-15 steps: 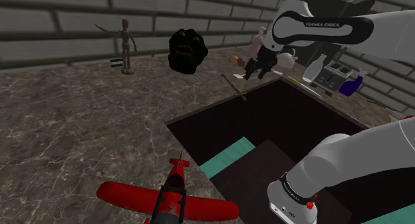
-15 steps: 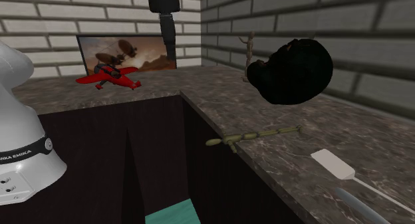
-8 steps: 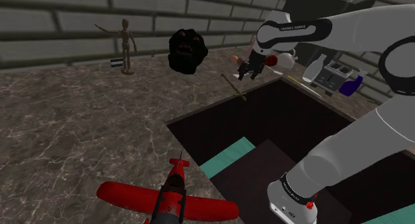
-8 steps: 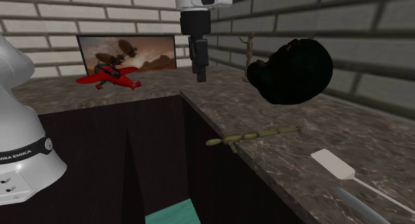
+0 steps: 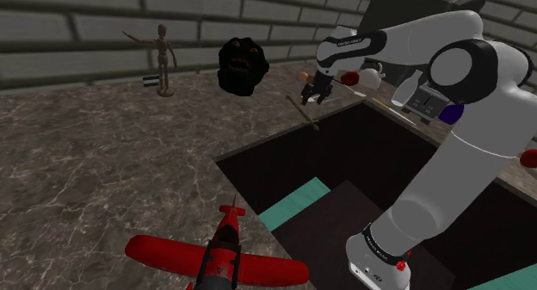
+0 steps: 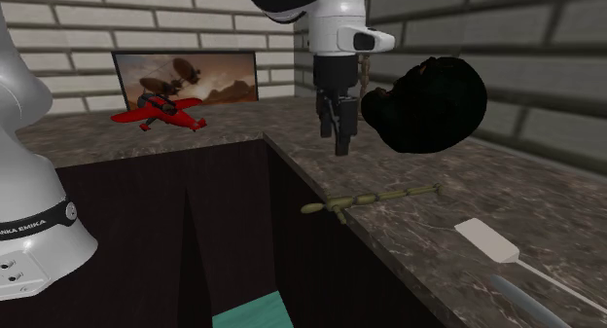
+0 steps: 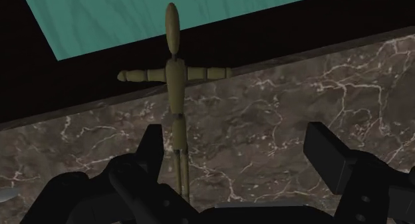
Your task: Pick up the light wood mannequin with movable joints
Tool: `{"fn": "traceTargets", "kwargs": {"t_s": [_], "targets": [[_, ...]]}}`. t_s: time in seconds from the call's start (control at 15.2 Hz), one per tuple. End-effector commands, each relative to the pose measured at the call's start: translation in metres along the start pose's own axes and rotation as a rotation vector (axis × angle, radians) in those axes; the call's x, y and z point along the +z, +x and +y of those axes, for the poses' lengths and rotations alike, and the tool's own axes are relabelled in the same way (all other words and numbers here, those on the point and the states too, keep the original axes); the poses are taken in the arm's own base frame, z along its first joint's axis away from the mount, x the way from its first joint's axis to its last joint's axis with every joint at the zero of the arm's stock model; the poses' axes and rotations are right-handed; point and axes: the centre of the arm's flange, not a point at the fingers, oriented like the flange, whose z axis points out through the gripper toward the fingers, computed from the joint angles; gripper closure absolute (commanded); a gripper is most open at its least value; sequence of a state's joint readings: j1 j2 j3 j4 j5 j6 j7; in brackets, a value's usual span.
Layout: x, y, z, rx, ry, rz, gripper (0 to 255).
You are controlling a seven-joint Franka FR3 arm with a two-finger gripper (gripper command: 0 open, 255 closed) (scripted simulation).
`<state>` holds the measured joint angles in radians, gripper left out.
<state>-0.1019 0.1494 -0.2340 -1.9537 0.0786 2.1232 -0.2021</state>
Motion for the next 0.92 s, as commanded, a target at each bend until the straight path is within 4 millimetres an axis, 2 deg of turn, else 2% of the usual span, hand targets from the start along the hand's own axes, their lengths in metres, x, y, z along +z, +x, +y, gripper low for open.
{"fn": "traceTargets", "kwargs": {"t_s": [0.0, 0.4, 0.86], "targets": [[0.017, 0.02, 0.011, -0.001, -0.002, -0.003, 0], [0.062, 0.075, 0.043, -0.003, -0.006, -0.014, 0], [0.099, 0.074, 0.044, -0.003, -0.006, -0.014, 0]]}}
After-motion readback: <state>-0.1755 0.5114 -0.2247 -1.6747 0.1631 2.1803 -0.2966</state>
